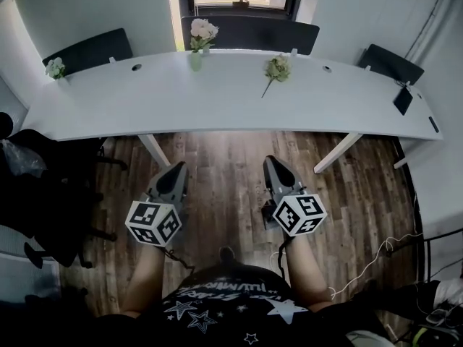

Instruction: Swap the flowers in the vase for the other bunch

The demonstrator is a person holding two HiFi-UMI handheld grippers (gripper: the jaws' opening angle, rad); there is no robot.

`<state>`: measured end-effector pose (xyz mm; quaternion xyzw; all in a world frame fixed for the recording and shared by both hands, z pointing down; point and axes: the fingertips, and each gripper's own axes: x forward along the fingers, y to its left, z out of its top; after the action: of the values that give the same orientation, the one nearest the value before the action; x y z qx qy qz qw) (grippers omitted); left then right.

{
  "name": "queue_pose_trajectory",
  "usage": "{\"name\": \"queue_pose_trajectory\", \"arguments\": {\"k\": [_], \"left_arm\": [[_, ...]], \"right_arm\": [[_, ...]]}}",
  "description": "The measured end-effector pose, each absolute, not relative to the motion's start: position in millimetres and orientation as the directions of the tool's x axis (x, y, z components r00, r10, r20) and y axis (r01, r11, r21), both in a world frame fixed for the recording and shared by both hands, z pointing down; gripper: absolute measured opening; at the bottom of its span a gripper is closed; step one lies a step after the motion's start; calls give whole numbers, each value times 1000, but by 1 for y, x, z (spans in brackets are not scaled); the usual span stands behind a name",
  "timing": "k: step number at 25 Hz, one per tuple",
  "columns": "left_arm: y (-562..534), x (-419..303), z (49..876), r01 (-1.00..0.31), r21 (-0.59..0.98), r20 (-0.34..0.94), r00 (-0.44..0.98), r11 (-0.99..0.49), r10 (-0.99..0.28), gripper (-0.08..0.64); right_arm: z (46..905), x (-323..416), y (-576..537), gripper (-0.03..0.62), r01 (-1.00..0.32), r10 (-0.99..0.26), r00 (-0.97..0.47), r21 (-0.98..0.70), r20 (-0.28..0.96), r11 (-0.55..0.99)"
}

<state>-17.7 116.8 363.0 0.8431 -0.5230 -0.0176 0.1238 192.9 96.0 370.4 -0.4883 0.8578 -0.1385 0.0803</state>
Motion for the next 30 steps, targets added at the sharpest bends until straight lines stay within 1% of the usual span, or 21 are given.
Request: {"name": "queue_pose_trajectory", "arguments": {"k": [12, 20, 27, 30], "left_arm": [[69, -18, 376, -888, 269, 100, 412, -373, -906, 8], [42, -52, 370, -899, 273, 80, 377, -343, -923, 8], [-9, -75, 384, -889, 275, 109, 407, -366, -907, 8], [-37, -87, 384, -883, 281, 102, 417, -376, -903, 8]], "right_arm": [[383, 192, 39, 2, -799, -839, -544, -321, 24, 509], [386, 173, 16, 2, -805, -838, -544, -304, 36, 509], [389, 156, -28, 2, -834, -861, -505, -289, 55, 471], [388, 143, -56, 2, -837, -866, -498, -290, 52, 464]]}}
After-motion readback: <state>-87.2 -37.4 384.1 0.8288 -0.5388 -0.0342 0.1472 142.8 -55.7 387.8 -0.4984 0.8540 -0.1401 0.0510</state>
